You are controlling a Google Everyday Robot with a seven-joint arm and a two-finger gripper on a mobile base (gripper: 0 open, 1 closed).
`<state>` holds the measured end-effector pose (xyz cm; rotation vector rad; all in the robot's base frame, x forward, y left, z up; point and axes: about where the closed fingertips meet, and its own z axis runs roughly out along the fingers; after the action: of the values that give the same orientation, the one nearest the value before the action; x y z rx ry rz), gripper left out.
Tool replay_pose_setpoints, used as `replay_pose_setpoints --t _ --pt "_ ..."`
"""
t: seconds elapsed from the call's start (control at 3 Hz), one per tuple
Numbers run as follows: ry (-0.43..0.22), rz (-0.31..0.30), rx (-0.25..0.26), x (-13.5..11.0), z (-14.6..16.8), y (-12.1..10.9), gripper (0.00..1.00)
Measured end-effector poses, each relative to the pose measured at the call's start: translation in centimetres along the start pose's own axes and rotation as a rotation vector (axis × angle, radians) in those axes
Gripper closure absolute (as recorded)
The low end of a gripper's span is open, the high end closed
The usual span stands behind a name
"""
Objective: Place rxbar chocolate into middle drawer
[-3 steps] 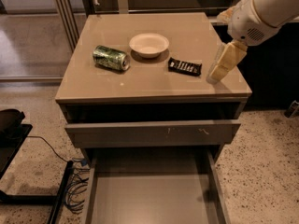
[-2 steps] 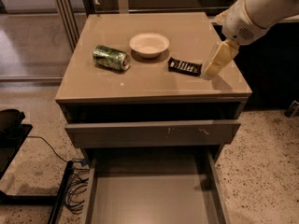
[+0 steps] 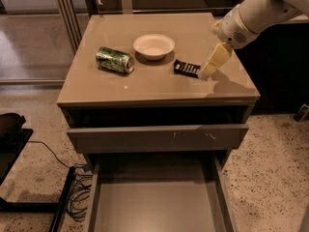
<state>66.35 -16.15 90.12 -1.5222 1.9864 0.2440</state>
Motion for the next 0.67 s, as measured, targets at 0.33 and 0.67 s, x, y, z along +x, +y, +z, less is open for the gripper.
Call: replay_pose_setpoints --t 0.33,0.67 --pt "-0.014 0.025 -0.048 0.2 2.5 -1.1 0.0" --pt "-0.002 0.044 -0.077 0.9 4.6 -1.6 0.0"
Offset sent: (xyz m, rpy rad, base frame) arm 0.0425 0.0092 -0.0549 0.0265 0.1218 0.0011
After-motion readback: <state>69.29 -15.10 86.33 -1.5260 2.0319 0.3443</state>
